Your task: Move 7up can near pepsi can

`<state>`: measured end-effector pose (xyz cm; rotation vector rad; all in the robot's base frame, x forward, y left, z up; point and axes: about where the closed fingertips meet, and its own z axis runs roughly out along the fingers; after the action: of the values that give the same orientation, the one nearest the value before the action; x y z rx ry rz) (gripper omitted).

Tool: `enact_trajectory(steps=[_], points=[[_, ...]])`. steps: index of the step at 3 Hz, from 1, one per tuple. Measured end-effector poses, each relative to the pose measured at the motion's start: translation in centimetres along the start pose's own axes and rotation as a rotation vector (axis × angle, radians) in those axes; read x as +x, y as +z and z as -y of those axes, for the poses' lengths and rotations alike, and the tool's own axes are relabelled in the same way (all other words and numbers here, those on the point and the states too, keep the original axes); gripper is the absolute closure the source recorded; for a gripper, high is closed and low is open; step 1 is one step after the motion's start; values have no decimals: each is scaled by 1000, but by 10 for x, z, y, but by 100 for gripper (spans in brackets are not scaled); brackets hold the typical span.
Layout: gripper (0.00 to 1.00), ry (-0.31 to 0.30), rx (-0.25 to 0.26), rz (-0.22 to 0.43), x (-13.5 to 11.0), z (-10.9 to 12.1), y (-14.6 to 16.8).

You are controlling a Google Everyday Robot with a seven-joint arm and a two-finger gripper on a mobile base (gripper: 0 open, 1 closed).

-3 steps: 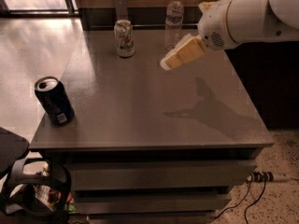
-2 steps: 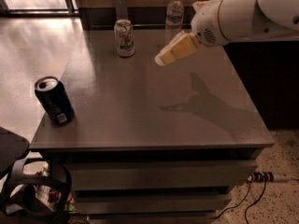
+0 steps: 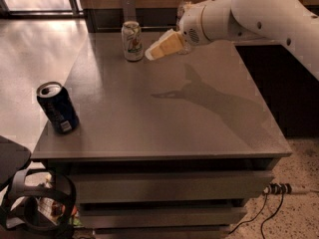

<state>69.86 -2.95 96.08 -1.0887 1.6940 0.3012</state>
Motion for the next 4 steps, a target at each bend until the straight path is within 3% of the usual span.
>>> enact_trajectory(steps=[1, 2, 4], points=[[0, -5, 9, 27, -1, 5, 31], [0, 27, -5, 101, -7, 15, 78], [0, 113, -67, 234, -18, 11, 137]])
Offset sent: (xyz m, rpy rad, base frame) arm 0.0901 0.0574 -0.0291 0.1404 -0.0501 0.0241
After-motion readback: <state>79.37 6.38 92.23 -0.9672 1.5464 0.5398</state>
